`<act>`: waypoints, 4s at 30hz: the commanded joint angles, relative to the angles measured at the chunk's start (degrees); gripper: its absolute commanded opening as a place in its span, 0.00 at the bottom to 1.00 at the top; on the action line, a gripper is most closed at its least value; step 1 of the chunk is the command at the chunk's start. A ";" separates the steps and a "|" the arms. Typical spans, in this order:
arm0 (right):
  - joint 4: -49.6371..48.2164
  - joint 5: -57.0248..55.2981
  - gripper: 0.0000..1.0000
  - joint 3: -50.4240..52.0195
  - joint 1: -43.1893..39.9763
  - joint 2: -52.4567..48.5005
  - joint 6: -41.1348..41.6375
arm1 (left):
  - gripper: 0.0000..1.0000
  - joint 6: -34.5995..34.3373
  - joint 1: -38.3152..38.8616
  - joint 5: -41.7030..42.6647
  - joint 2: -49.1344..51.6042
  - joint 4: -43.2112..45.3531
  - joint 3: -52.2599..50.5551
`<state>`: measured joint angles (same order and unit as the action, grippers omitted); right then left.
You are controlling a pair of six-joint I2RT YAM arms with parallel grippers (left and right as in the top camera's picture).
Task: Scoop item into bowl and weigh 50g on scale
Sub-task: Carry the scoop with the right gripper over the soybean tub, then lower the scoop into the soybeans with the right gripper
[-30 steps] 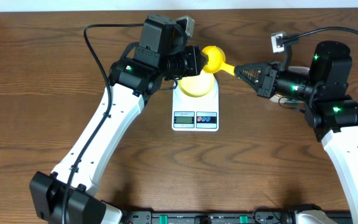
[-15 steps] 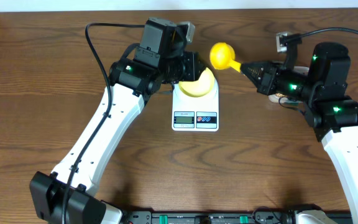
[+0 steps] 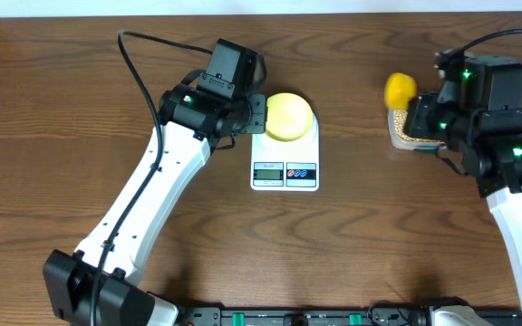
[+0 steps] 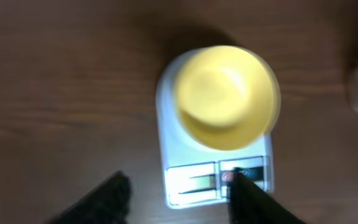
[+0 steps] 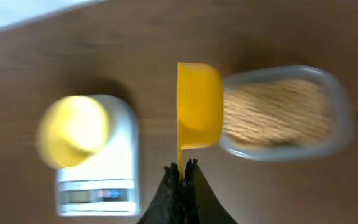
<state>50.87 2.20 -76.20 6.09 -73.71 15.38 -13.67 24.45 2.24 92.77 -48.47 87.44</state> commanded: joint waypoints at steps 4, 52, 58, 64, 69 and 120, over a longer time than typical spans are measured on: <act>6.45 -16.98 0.01 -0.81 0.24 -1.66 -1.73 | 0.67 0.55 -0.13 -9.86 -0.85 -0.37 0.87; -2.86 -27.45 0.01 -0.70 -0.20 -23.12 -4.76 | 0.78 0.55 -0.15 -9.84 -0.85 -3.21 0.87; -2.36 -26.43 0.01 -0.68 -0.22 -24.48 -4.74 | 0.78 0.55 -0.15 -9.84 -0.85 -3.74 0.87; -1.29 -19.93 0.01 -0.68 -1.33 -24.92 -4.74 | 0.78 0.55 -0.15 -9.81 -0.85 -4.28 0.87; -0.07 -14.99 0.01 -0.68 -3.34 -24.92 -4.72 | 0.78 0.55 -0.15 -9.81 -0.85 -4.28 0.87; 3.54 18.36 0.01 -0.68 -18.12 -25.24 -7.37 | 0.78 0.55 -0.15 -9.84 -0.85 -4.22 0.87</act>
<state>54.19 16.21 -76.23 -11.05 -97.95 9.58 -13.45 24.45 -6.39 92.77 -52.51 87.44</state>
